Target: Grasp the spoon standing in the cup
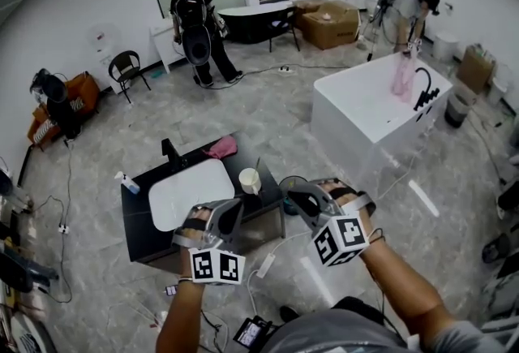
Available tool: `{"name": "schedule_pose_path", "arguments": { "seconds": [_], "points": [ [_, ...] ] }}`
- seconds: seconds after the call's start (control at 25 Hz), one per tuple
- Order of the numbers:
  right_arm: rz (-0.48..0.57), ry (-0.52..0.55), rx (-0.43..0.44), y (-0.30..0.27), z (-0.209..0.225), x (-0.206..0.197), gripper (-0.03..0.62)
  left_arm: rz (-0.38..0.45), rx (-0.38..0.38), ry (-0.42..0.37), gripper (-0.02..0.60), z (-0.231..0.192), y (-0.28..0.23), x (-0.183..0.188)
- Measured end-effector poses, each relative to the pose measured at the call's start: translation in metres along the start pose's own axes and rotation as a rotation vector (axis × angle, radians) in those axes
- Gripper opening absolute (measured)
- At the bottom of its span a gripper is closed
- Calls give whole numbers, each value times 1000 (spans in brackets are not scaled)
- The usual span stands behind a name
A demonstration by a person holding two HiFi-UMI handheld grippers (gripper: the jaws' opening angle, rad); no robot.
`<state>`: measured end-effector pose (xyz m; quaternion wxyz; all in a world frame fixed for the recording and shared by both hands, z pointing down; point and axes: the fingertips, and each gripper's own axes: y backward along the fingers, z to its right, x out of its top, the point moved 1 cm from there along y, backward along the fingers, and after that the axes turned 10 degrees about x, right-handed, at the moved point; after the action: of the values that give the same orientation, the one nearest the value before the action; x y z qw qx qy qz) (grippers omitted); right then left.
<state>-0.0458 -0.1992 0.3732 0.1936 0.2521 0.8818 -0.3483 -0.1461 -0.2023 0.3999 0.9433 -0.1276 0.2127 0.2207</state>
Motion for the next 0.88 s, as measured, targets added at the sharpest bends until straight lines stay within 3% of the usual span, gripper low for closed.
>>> {"name": "schedule_pose_path", "arguments": {
  "seconds": [0.36,0.88],
  "points": [
    [2,13,17,-27,-5,29,34,-12,41,30,2,-14,20,-32],
    [69,1,44,-73,2,29,34,-91,67,37,2,-21,23,-71]
  ]
}}
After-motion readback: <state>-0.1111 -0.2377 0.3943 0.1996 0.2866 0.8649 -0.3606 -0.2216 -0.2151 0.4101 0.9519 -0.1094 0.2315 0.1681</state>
